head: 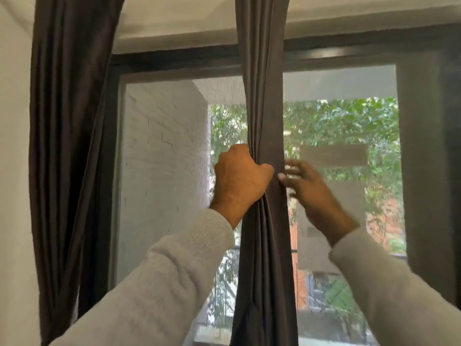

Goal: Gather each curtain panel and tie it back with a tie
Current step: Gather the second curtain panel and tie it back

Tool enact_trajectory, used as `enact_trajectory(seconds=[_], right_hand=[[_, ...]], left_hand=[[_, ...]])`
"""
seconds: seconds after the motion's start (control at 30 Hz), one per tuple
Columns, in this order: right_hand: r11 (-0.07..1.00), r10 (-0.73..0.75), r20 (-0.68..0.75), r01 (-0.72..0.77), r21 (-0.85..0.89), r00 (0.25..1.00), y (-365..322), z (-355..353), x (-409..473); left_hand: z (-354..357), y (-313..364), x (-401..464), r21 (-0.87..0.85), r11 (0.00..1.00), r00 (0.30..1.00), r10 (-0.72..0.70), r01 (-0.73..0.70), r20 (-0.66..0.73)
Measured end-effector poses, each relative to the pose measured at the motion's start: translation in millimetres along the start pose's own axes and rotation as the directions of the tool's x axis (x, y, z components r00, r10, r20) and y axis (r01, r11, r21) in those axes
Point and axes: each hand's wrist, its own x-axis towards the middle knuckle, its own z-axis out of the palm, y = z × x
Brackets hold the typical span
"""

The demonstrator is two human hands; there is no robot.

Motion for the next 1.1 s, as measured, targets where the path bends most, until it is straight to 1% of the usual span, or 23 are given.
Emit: enact_trajectory(seconds=[0.07, 0.1, 0.17, 0.27, 0.37, 0.47, 0.53, 0.57, 0.63, 0.67, 0.77, 0.8, 0.87, 0.93, 0.97, 1.0, 1.03, 1.07, 1.1], right_hand=[[0.980, 0.154, 0.088, -0.163, 0.110, 0.984, 47, 2, -30], [0.963, 0.207, 0.127, -0.225, 0.146, 0.970, 67, 2, -43], [0.921, 0.285, 0.195, -0.325, 0.217, 0.938, 103, 0, -65], [0.825, 0.386, 0.259, -0.457, 0.333, 0.885, 131, -5, -92], [0.725, 0.451, 0.310, -0.546, 0.420, 0.837, 150, -7, -120], [0.590, 0.506, 0.346, -0.610, 0.529, 0.790, 170, -12, -140], [0.541, 0.528, 0.358, -0.630, 0.557, 0.770, 181, -17, -146], [0.536, 0.531, 0.360, -0.633, 0.559, 0.767, 185, -20, -147], [0.559, 0.518, 0.386, -0.644, 0.522, 0.763, 188, -24, -150], [0.591, 0.507, 0.391, -0.640, 0.491, 0.768, 190, -26, -149], [0.715, 0.494, 0.342, -0.598, 0.362, 0.799, 189, -30, -147], [0.731, 0.490, 0.343, -0.592, 0.339, 0.802, 189, -32, -148], [0.732, 0.491, 0.381, -0.608, 0.307, 0.783, 185, -35, -152], [0.741, 0.523, 0.359, -0.621, 0.256, 0.773, 180, -34, -156], [0.779, 0.527, 0.297, -0.592, 0.206, 0.796, 177, -31, -159], [0.841, 0.500, 0.211, -0.529, 0.115, 0.840, 174, -26, -162], [0.902, 0.431, 0.100, -0.431, -0.020, 0.897, 171, -19, -168], [0.928, 0.325, -0.028, -0.325, -0.181, 0.945, 168, -11, -178], [0.913, 0.188, -0.145, -0.227, -0.339, 0.971, 167, -1, -190]], left_hand=[[9, -13, -20, 0.017, 0.999, 0.997, -0.053, 0.052, 0.065], [13, -20, -31, 0.033, 0.997, 0.992, -0.078, 0.075, 0.103], [21, -33, -52, 0.051, 0.994, 0.979, -0.104, 0.097, 0.174], [30, -52, -77, 0.059, 0.991, 0.958, -0.134, 0.123, 0.255], [36, -67, -96, 0.042, 0.984, 0.920, -0.178, 0.174, 0.348], [36, -74, -108, 0.011, 0.971, 0.869, -0.217, 0.237, 0.444], [35, -77, -110, -0.005, 0.967, 0.844, -0.221, 0.256, 0.488], [35, -80, -110, -0.011, 0.965, 0.831, -0.219, 0.262, 0.512], [33, -83, -108, -0.010, 0.961, 0.796, -0.224, 0.277, 0.563], [32, -84, -107, -0.004, 0.960, 0.781, -0.226, 0.280, 0.583], [30, -88, -98, 0.039, 0.965, 0.763, -0.228, 0.258, 0.605], [30, -90, -95, 0.045, 0.965, 0.747, -0.230, 0.259, 0.623], [26, -89, -90, 0.040, 0.959, 0.696, -0.231, 0.279, 0.679], [26, -89, -87, 0.066, 0.957, 0.669, -0.247, 0.284, 0.700], [28, -91, -86, 0.089, 0.958, 0.677, -0.257, 0.272, 0.690], [30, -94, -86, 0.111, 0.962, 0.696, -0.258, 0.250, 0.670], [33, -96, -87, 0.131, 0.966, 0.718, -0.253, 0.222, 0.649], [37, -99, -88, 0.137, 0.970, 0.740, -0.243, 0.203, 0.627], [41, -102, -90, 0.125, 0.972, 0.759, -0.234, 0.199, 0.608]])
